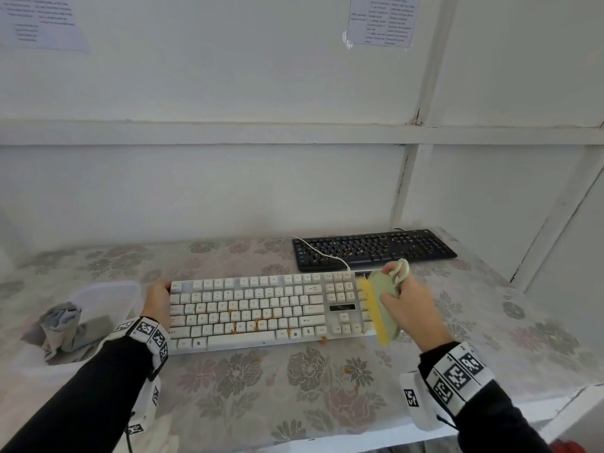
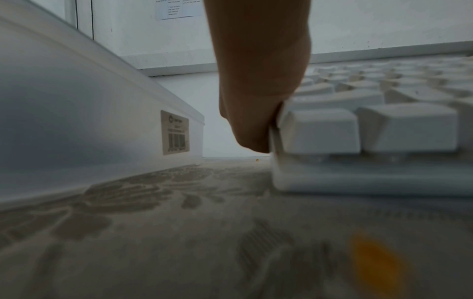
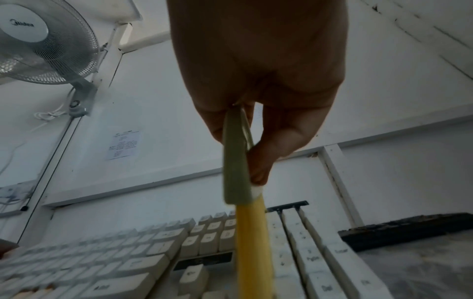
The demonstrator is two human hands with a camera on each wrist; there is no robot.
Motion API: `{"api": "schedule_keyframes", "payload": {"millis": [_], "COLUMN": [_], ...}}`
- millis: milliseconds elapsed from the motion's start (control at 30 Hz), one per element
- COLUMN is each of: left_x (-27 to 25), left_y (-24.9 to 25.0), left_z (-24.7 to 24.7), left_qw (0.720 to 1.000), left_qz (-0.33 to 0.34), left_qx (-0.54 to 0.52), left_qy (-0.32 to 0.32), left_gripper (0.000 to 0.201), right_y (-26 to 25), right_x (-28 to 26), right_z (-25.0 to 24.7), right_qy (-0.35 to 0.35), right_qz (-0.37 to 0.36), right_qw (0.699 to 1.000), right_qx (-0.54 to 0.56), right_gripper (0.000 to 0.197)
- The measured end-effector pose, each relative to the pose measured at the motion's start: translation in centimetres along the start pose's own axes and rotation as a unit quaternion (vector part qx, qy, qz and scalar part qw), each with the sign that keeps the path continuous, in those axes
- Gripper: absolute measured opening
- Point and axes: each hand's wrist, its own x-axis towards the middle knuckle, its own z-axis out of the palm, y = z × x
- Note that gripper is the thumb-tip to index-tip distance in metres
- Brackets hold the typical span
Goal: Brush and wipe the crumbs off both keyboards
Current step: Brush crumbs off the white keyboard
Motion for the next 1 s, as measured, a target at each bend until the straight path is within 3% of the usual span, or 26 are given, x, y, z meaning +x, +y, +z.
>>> {"api": "schedule_keyframes", "payload": {"millis": [267,600,800,1000], "left_x": [0.2,-0.4,-0.6,-0.8], "left_y": [-0.1,0.1,0.2,0.4], "left_z": [0.1,0.2,0.1,0.1], "left_qw": [1.0,1.0,1.0,1.0], "left_qz": [0.0,-0.002,-0.007,-0.001], "left_qx": [-0.007,-0.006,-0.013,-0.01], "left_qy": [-0.003,-0.01,-0.013,0.004], "left_gripper": [0.038,0.039,0.037,0.036], "right_y": [0.3,0.9,0.3,1.3], "right_x": [0.6,-0.5,0.5,0.8], "right_z": [0.2,-0.9,-1.5,-1.0], "right_qy": [0.106,0.018,0.13,0.074], "right_qz": [-0.062,-0.024,-0.06,-0.046], "right_qw": [0.992,0.999,0.988,0.996], "right_qx": [0.027,-0.014,0.051,0.006], "right_gripper": [0.035,0.036,0.035,0.037]}}
